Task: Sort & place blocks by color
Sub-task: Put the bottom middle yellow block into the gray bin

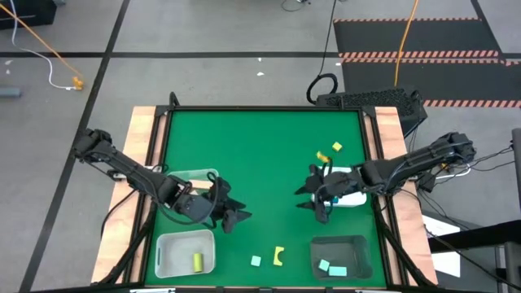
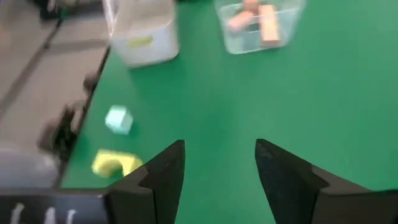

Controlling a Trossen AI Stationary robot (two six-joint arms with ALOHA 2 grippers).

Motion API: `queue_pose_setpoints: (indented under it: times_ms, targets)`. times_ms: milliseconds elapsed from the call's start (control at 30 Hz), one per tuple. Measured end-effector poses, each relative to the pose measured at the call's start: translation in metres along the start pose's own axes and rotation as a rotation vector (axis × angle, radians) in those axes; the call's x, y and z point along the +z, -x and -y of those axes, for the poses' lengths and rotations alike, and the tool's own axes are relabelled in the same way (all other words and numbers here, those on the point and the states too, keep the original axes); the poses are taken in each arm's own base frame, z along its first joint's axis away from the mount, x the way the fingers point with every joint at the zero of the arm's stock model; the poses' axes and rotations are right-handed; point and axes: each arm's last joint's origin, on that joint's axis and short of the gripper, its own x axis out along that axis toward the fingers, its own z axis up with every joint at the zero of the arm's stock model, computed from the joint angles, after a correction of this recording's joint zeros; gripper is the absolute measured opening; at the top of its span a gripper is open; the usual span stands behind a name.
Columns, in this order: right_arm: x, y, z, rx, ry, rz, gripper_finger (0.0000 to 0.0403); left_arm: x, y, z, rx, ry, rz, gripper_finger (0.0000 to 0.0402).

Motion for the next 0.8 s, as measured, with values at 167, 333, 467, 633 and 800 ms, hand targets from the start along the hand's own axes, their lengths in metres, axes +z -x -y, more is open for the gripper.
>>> queue_pose_setpoints:
  times_ms: [167,333,467,633,800]
  targets:
    - [-0.001,-0.022,-0.003,0.001,0.276,0.001,0.0185,0.0,0.001,0.003,-0.024,0.009,0.008,0.0241]
    - [-0.007,-0.049,-0.004,0.03,0.444,-0.026,0.0185,0.0,0.001,0.003,-0.024,0.011,0.009,0.0241]
    - [-0.017,-0.067,-0.006,0.165,0.525,-0.085,0.0185,-0.001,0.001,0.003,-0.029,0.018,0.0,0.0241]
    - [-0.029,-0.084,-0.008,0.279,0.646,-0.131,0.0185,-0.001,0.001,0.003,-0.027,0.023,-0.002,0.0241]
    - [-0.033,-0.101,-0.012,0.377,0.69,-0.087,0.0185,-0.001,0.001,0.003,-0.027,0.065,-0.004,0.0241]
